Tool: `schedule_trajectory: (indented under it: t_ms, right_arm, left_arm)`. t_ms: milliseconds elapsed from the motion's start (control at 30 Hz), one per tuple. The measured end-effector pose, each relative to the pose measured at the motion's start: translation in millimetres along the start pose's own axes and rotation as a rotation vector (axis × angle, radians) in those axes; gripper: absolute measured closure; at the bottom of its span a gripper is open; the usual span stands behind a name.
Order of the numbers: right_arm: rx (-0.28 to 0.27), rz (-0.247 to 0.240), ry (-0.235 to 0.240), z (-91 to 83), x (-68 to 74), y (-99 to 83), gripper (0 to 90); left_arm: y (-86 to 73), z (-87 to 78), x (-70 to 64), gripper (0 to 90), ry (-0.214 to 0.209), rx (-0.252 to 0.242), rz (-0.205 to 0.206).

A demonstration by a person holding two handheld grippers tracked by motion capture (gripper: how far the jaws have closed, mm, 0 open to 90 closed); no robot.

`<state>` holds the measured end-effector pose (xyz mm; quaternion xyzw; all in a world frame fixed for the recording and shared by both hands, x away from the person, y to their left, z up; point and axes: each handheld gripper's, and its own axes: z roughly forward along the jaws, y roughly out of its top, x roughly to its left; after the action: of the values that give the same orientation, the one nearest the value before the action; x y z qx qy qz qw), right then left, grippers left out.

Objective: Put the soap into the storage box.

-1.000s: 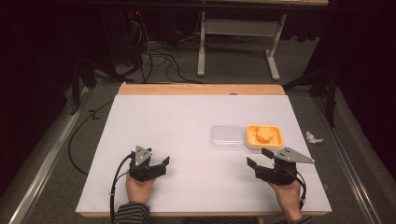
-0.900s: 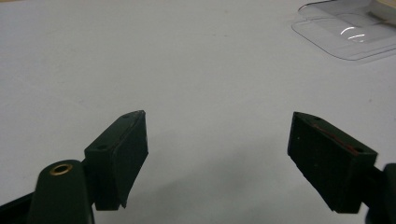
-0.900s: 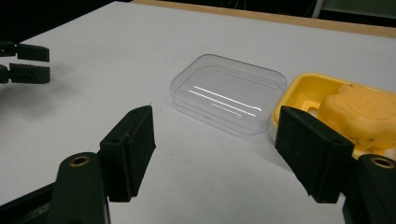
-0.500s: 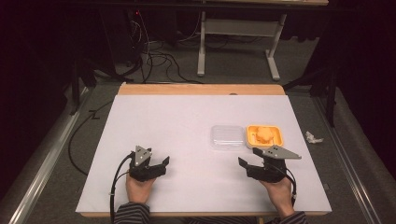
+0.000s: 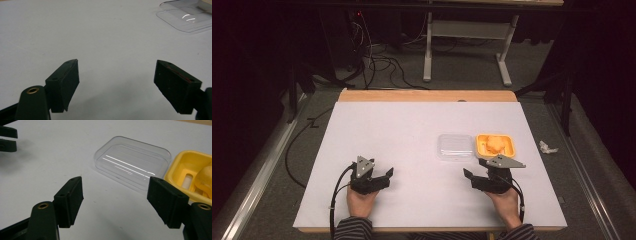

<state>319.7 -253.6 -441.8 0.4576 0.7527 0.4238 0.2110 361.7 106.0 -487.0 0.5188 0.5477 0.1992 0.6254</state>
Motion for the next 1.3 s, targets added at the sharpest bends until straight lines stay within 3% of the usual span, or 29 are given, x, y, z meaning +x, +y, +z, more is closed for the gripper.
schedule_trajectory:
  t_ms: [467,767,1300]
  right_arm:
    - [0.047,-0.024,-0.052,16.1,0.1,-7.5,30.1]
    - [0.065,-0.01,-0.066,22.3,-3.2,-12.3,30.4]
    - [0.062,0.013,-0.045,26.7,-5.9,-25.5,29.7]
  left_arm:
    - [-0.3,0.1,-0.2,21.0,0.001,-0.001,0.005]
    - [-0.4,0.0,0.0,21.0,0.003,0.001,0.009]
    - [-0.5,0.0,-0.1,21.0,0.004,0.0,0.009]
